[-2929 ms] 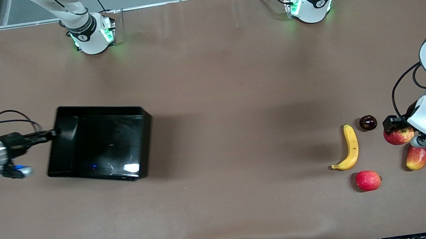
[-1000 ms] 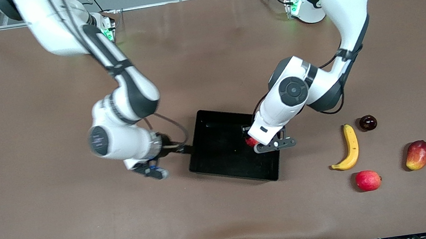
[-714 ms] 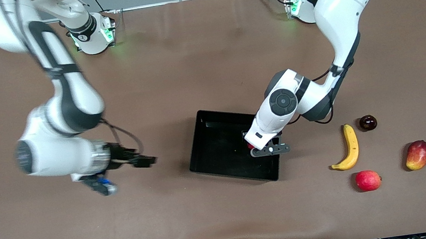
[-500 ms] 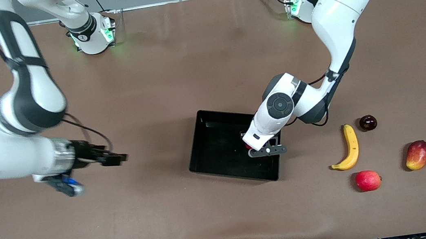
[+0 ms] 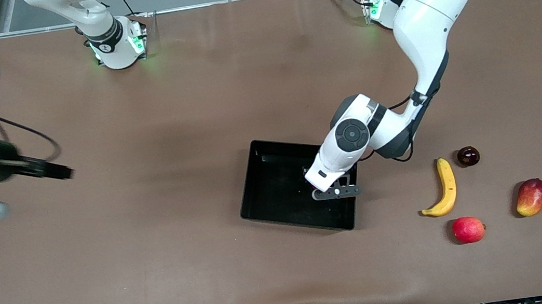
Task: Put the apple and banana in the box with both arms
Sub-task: 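Move the left gripper to the banana while the right gripper returns to rest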
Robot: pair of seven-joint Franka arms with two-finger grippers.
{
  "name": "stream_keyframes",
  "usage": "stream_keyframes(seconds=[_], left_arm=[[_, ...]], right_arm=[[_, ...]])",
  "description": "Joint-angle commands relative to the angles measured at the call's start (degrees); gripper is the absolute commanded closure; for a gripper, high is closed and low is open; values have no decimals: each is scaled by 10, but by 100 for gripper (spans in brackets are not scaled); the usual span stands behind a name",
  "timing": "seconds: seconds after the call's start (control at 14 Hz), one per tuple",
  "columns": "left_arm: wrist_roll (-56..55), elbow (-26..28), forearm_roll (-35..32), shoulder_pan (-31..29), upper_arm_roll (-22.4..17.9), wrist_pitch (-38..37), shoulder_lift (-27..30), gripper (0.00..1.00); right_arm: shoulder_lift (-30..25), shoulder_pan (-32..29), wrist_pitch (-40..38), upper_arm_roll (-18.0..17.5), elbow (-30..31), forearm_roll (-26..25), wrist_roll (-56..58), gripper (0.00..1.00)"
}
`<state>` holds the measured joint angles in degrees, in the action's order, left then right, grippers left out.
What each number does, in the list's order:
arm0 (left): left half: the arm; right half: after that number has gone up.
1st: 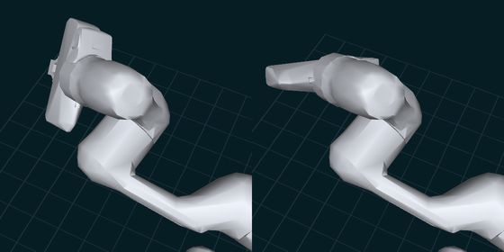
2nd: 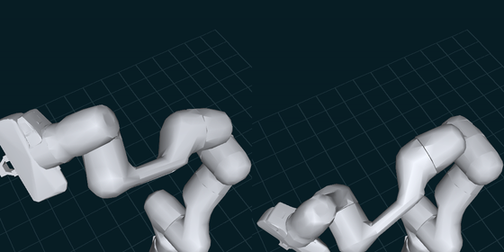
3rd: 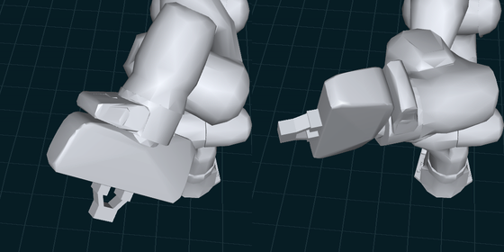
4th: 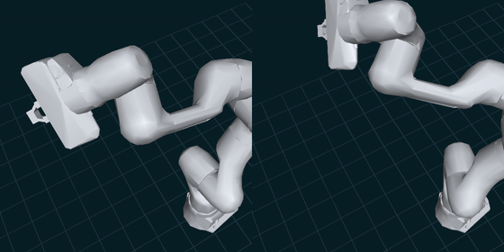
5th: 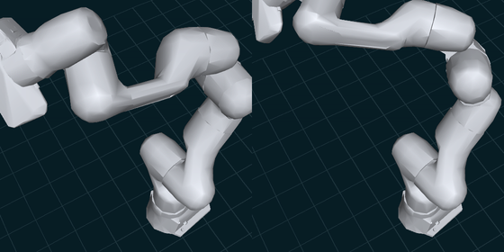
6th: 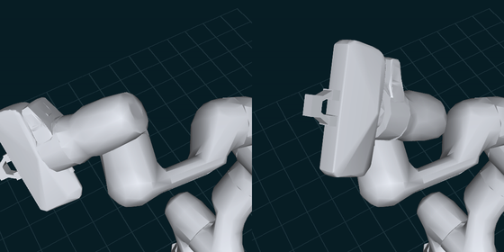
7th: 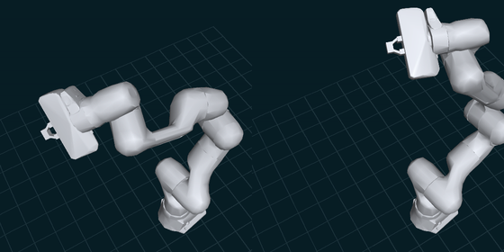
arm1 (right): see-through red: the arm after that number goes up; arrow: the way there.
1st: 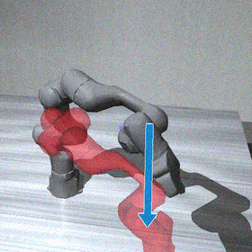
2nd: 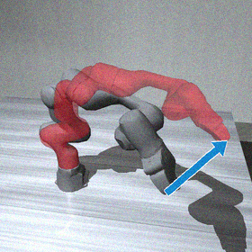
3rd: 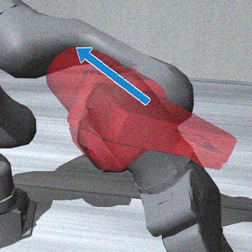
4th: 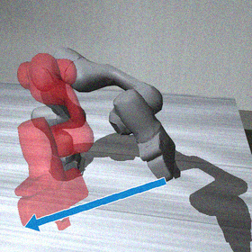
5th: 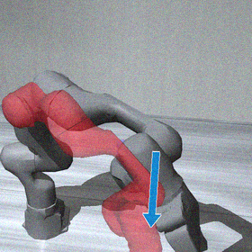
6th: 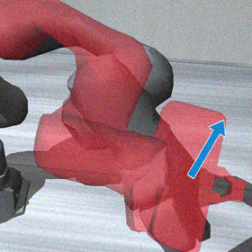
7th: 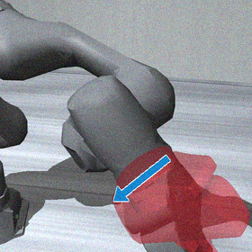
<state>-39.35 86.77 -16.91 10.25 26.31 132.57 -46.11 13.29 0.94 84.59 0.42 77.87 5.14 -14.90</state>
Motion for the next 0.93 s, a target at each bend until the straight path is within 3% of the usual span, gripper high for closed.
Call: stream_keyframes(seconds=[0.0,0.36,0.5,0.86], left_arm=[[-2,6,-13,-14,-2,-17,58,0],[12,-8,18,-93,4,-92,132,0],[93,-29,18,-123,4,-135,138,0],[324,6,10,-237,1,-141,133,0]], right_arm=[[-72,-52,-9,-10,26,-6,117,0],[-147,-98,-75,-9,42,-5,131,0],[-178,-124,-73,-9,91,-8,152,0],[-179,-127,-77,-17,94,-12,197,0]])
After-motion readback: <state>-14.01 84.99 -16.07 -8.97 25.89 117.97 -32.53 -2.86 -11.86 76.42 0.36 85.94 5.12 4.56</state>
